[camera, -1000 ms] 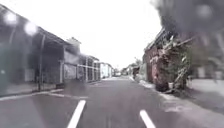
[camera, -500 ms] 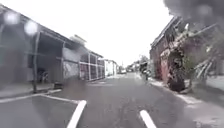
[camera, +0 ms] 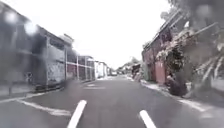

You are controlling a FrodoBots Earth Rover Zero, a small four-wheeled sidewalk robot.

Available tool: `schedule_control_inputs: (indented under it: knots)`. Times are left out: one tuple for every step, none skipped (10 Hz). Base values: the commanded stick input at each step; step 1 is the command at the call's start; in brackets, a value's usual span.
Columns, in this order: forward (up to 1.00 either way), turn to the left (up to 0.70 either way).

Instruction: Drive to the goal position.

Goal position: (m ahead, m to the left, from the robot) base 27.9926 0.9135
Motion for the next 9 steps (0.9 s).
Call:
schedule_control_inputs:
  knots:
    - [1.0,0.0]
    - [1.0,0.0]
    - [1.0,-0.04]
    - [1.0,-0.28]
    - [1.0,-0.26]
    - [1.0,-0.28]
    - [1.0,-0.31]
    - [1.0,-0.24]
    - [1.0,-0.02]
